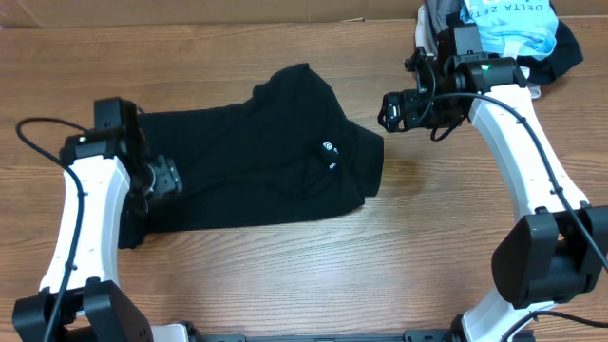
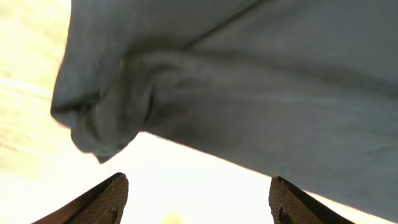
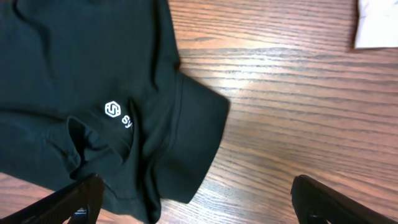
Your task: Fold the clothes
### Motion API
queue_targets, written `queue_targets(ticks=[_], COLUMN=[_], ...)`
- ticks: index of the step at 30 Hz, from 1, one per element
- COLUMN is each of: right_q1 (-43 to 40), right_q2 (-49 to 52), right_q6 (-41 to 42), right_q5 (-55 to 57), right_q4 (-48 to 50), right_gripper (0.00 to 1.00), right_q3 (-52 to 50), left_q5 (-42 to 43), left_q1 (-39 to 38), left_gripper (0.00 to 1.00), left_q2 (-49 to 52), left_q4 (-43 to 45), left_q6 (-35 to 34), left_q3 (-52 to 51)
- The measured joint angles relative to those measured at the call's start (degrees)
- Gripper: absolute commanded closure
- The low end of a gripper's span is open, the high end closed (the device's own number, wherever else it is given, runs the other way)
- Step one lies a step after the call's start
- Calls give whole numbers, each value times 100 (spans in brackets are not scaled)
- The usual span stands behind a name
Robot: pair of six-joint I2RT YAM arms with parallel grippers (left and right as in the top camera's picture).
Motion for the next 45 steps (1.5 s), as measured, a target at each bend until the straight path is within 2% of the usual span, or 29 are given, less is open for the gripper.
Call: queue_targets(ticks=[3,6,12,17,21,27,30,33,35,41,45], right_q1=[0,0,0,0,0,0,0,0,0,0,0], right_q2=[0,0,0,0,0,0,0,0,0,0,0], right_q6=[2,0,0,0,2,0,0,2,2,0,0], right_q5=[-37,-146,-271,-295,-271,-232,-227,-225,-223,-223,-223], right_q4=[-4,-4,2,2,4,4,9,4,2,-9,-13], right_gripper=[0,0,0,0,0,0,0,0,0,0,0], right_q3=[0,0,0,0,0,0,0,0,0,0,0], left_q5=[-138,-332,-645,-789,-824,-822,-761,-728,-675,-566,-656], left_q1=[103,278,861,1329,1379,1379,1379,1379,1379,1233,933], left_gripper=[22,18,19,33,41,41,44,53,62,65,80], left_q2=[0,0,0,0,0,0,44,291,516,931,931], left_q4=[118,522,1054,1187,1296,1530,1735,1808,1836,1985,2050], left_q6=[28,372,667,837,1080,1416,2015,2549,2747,3088,3279], left_q3=[-278,-654,-1285,-1377,-1377,-1390,-1405,-1408,-1412,-1443,-1440])
